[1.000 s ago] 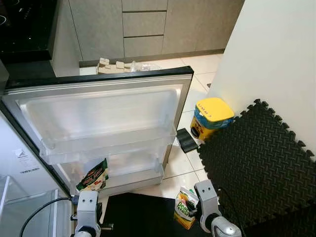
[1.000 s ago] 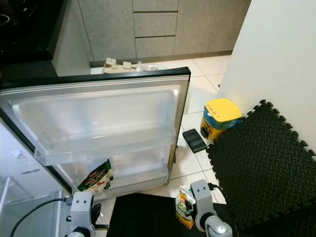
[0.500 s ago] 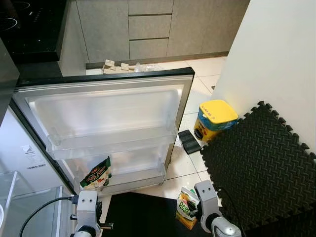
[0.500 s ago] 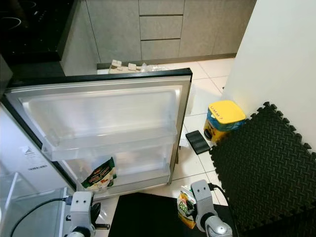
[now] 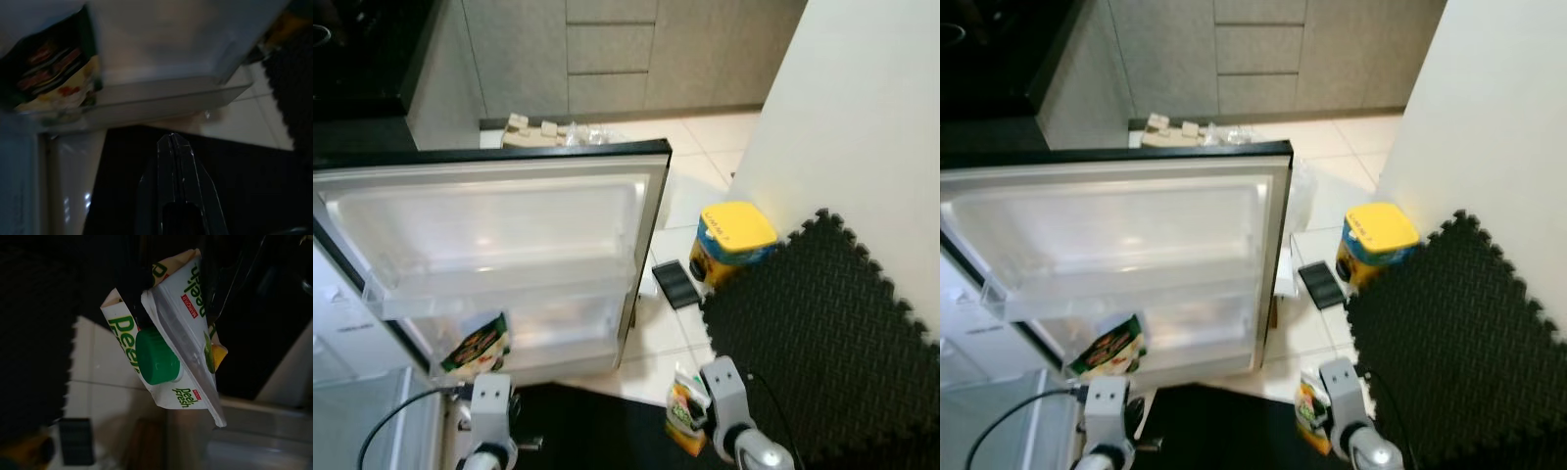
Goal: Restocking fridge
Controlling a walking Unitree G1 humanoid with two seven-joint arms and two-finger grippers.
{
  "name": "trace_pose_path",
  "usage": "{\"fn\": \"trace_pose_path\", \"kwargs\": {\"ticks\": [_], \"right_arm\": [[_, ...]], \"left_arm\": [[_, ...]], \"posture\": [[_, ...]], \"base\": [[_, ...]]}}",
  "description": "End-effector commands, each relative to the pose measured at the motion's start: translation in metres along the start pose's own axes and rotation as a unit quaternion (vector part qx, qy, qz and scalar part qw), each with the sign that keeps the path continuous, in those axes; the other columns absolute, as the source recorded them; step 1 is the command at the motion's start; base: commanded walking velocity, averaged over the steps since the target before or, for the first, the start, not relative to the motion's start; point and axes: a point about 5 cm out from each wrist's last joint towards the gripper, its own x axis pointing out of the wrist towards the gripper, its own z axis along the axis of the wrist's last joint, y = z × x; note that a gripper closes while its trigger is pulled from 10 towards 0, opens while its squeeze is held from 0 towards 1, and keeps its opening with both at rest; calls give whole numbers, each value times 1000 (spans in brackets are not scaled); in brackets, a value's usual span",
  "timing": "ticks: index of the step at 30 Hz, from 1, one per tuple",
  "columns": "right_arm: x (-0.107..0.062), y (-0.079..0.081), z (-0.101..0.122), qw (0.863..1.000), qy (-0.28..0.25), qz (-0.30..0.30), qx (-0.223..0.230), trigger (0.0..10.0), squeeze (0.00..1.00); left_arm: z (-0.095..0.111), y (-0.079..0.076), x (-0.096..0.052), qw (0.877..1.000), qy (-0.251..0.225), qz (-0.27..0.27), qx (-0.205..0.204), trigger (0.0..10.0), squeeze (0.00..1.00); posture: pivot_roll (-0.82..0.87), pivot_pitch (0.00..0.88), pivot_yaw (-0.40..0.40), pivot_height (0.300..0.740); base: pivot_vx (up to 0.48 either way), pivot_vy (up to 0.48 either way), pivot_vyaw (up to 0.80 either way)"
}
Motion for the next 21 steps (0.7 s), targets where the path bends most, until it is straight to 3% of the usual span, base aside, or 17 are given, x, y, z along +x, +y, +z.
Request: {"fn": "trace_pose_path", "kwargs": {"ticks": [1,21], "right_arm": [[-1,4,-2,1000,-2,6,-2,10000,0],[0,5,-2,1000,-1,13,-10,10000,0]], "left_arm": [[-8,2,-5,1000,15,10,-8,10000,0],[-10,4,-7,1000,16,20,-16,10000,0]], "posture": [[-62,95,-68,729],[-62,100,-71,729]], "base": [[0,0,0],[0,0,0]]}}
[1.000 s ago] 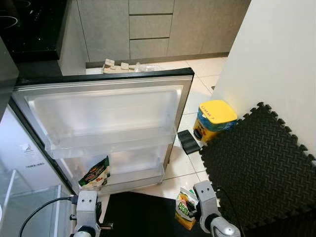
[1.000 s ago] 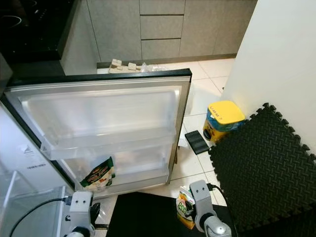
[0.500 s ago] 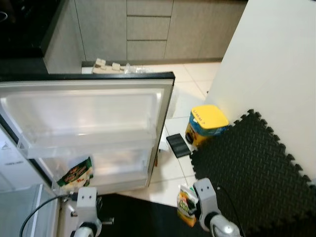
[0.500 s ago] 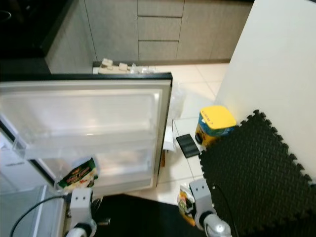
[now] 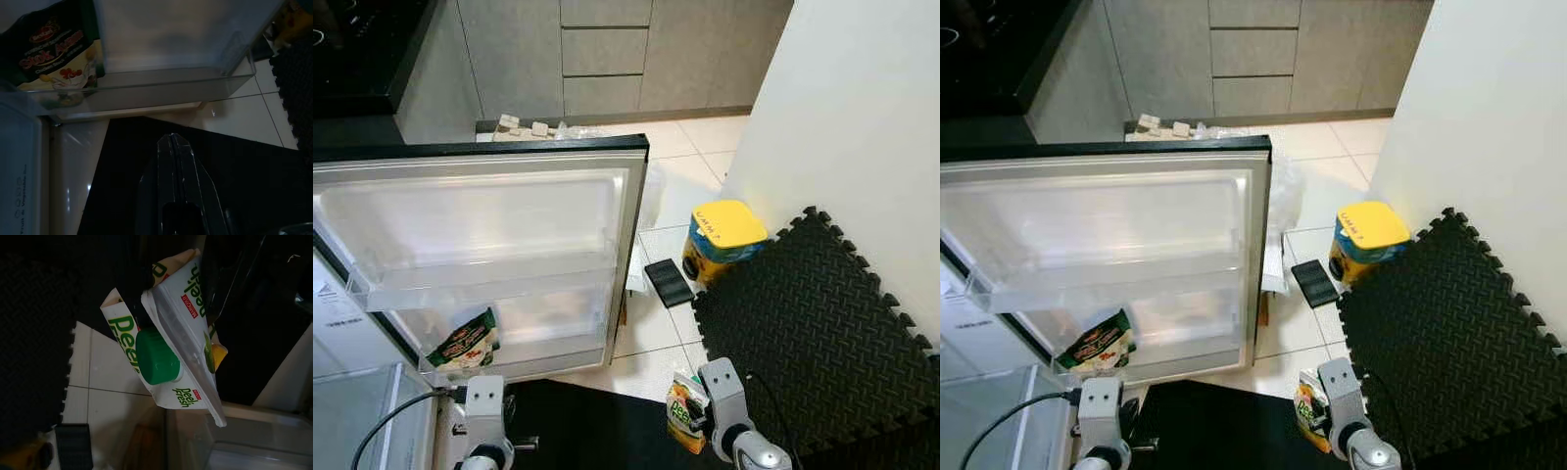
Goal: Restocking fridge
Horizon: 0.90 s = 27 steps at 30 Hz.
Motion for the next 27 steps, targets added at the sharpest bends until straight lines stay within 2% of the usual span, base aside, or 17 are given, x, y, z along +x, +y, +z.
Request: {"fn": "trace_pose_path", "kwargs": {"ticks": [1,7,13,27], "right_arm": [[-1,1,-2,1000,6,4,-5,10000,0],[-1,5,-5,1000,14,8,-6,10000,0],[0,8,-3,999,9,23,-27,10000,0],[-1,7,-3,999,5,28,-31,10000,0]], "left_arm": [[-9,0,-5,1000,18,1,-2,10000,0],[-10,0,-6,1000,21,-4,4,10000,0],[-8,0,-5,1000,18,-7,8,10000,0],[-5,-2,-2,1000,15,-16,16,10000,0]], "posture": [[-62,100,-71,729],[-63,94,-63,729],[-63,88,-59,729],[-69,78,-54,729]], "base": [[0,0,0],[0,0,0],[0,0,0],[0,0,777]]}}
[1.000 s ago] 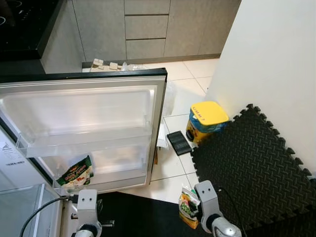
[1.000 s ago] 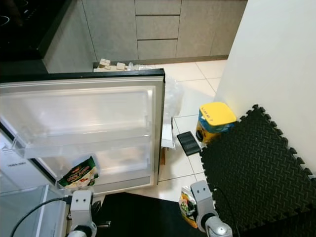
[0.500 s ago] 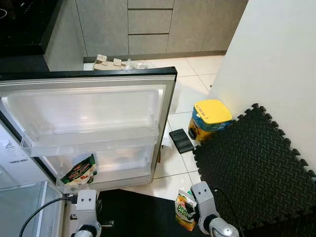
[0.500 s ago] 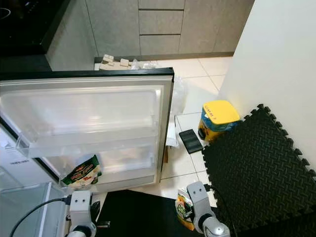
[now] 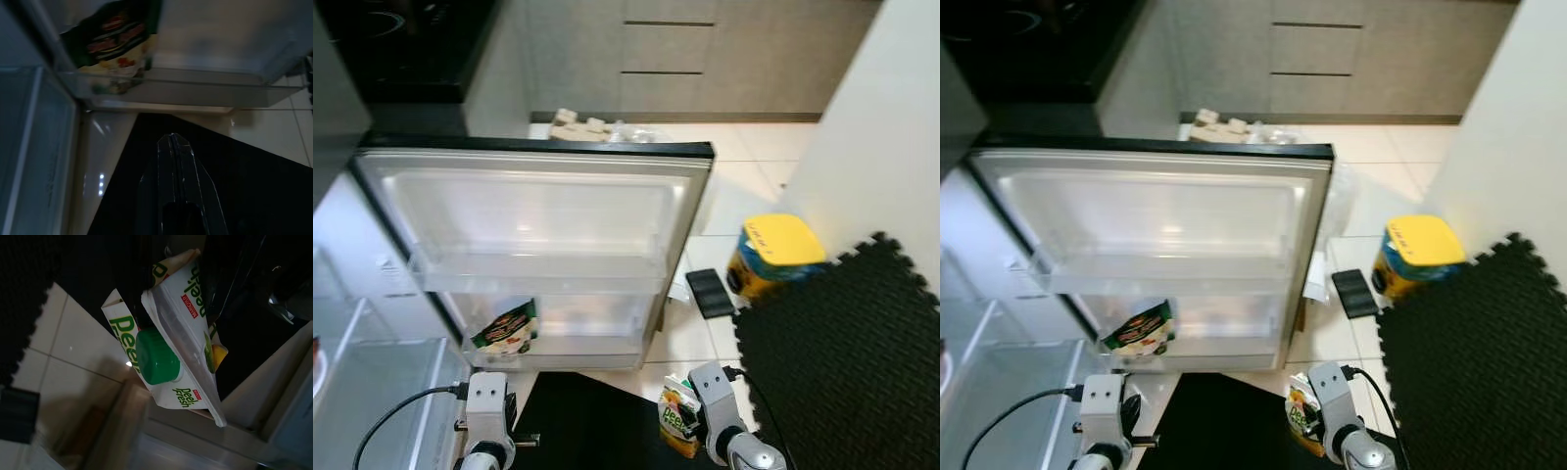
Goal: Restocking fridge
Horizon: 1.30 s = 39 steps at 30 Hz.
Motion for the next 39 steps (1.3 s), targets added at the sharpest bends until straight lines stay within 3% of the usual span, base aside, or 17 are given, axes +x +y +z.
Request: {"fn": "trace_pose_path", "kwargs": {"ticks": [1,4,39], "right_arm": [[-2,1,-2,1000,-1,3,-4,10000,0],[-2,1,-3,1000,-1,2,-6,10000,0],[-4,2,-8,1000,3,-6,15,10000,0]], "left_arm": [[-8,0,-4,1000,17,-6,8,10000,0],[-8,0,-4,1000,17,-7,9,10000,0],[-8,-1,-7,1000,11,-21,6,10000,0]], "posture": [[-69,78,-54,729],[-69,78,-54,729],[-56,75,-48,729]], "base": [[0,0,800],[0,0,800],[0,0,0]]}}
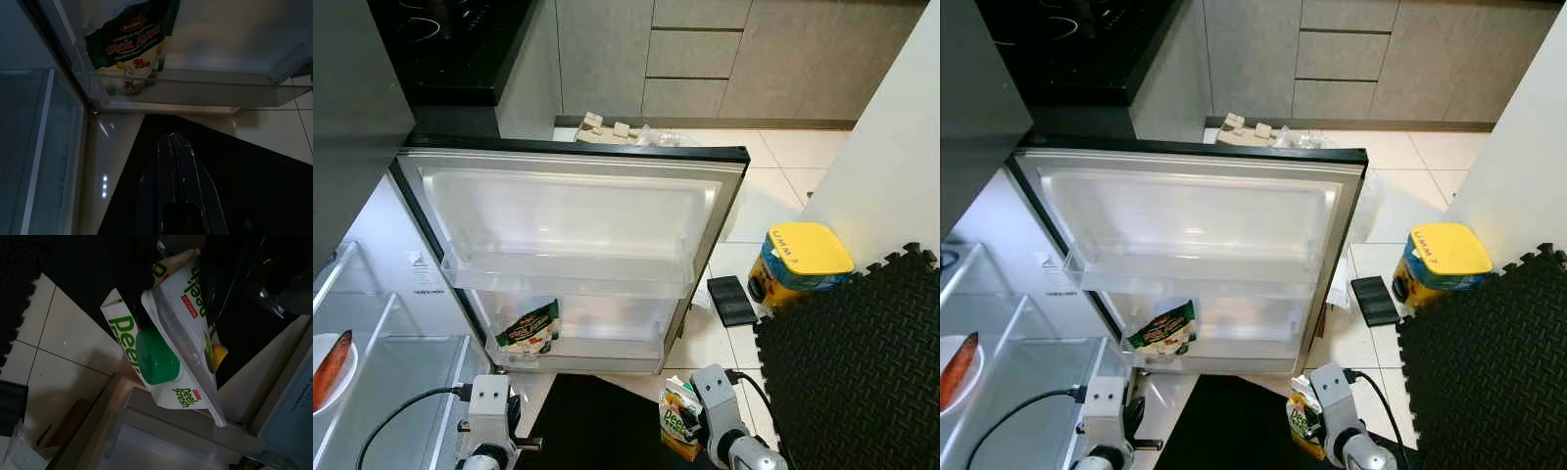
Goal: Restocking fridge
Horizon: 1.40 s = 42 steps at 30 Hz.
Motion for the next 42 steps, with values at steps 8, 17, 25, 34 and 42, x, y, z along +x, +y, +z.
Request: {"fn": "trace_pose_path", "kwargs": {"ticks": [8,17,25,34,42], "right_arm": [[-1,3,-3,1000,1,1,7,10000,0],[-1,1,-3,1000,3,1,5,10000,0],[-1,2,-3,1000,5,1,5,10000,0],[-1,2,-4,1000,6,0,5,10000,0],[-1,2,-3,1000,6,1,4,10000,0]], "left_arm": [[-6,1,-5,1000,8,-6,3,10000,0],[-6,0,-5,1000,9,-7,0,10000,0],[-6,0,-5,1000,9,-8,0,10000,0],[-6,-1,-5,1000,10,-9,-1,10000,0],[-7,-1,-5,1000,11,-8,0,10000,0]], "posture": [[-55,72,-52,729],[-54,73,-54,729],[-55,74,-53,729],[-55,75,-54,729],[-53,76,-55,729]], "base": [[0,0,0],[-112,0,0],[-312,0,0],[-340,0,0],[-339,0,0]]}}
